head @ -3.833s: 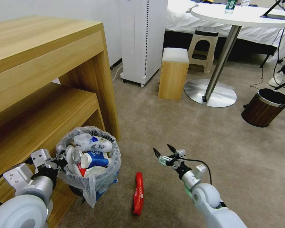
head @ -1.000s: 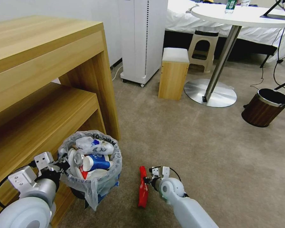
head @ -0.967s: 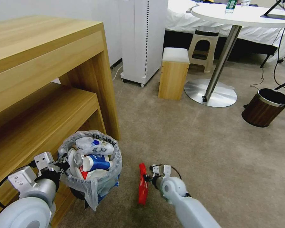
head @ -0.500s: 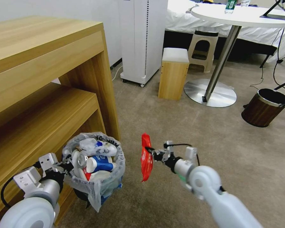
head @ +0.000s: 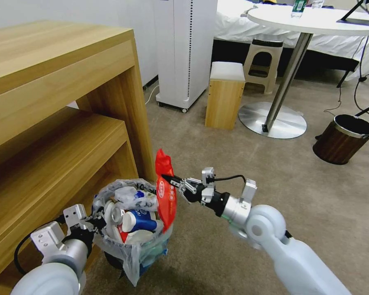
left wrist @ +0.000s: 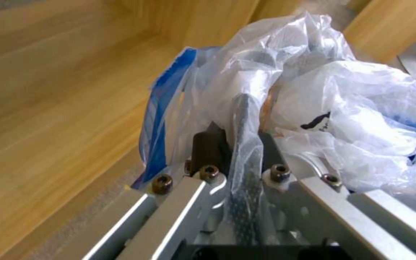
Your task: Pick up the trash bin and place the garbage on the floor into it.
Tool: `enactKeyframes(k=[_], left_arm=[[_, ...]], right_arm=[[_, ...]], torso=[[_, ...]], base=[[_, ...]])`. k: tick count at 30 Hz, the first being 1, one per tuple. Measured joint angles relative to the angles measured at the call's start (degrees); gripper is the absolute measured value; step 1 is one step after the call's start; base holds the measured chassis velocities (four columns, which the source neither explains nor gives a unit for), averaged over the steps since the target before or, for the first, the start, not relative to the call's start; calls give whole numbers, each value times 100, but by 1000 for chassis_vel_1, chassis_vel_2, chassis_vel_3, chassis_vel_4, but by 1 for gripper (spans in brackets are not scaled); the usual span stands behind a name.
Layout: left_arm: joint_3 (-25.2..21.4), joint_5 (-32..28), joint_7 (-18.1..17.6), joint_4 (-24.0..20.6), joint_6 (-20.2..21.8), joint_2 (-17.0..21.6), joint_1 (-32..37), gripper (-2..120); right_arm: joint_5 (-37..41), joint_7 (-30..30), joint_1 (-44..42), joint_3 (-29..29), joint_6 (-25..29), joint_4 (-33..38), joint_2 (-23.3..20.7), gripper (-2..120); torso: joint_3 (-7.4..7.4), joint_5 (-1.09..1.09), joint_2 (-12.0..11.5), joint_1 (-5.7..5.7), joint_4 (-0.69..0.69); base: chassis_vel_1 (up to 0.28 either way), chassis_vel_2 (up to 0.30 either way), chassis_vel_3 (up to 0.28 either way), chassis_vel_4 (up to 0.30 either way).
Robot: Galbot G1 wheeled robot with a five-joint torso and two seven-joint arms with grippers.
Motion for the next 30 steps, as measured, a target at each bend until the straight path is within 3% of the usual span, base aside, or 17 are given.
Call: enactKeyframes(k=[8, 15, 22, 25, 27, 30], left_arm=[[292, 256, 22, -27, -1, -48, 132, 2], [435, 294, 32, -30, -2, -164, 82, 2], [545, 243, 31, -30, -1, -217, 68, 2], [558, 239, 31, -31, 6, -219, 63, 2], [558, 234, 32, -43, 12, -214, 54, 2], [545, 232, 32, -44, 15, -204, 48, 2]], right_arm=[[146, -394, 168, -332, 78, -167, 43, 0], [-236, -912, 127, -710, 66, -423, 23, 0], [-397, -1108, 101, -715, 69, -524, 7, 0], [-423, -1057, 91, -682, 49, -530, -36, 6], [-466, -726, 81, -655, -135, -499, -87, 18], [-451, -420, 78, -643, -325, -453, -142, 25]], torso=[[0, -2, 0, 0, 0], [0, -1, 0, 0, 0], [0, -1, 0, 0, 0], [0, -1, -1, 0, -1], [0, -1, -1, 0, -1], [0, -1, -1, 0, -1]], base=[[0, 0, 0, 0], [0, 0, 0, 0], [0, 0, 0, 0], [0, 0, 0, 0], [0, 0, 0, 0], [0, 0, 0, 0]])
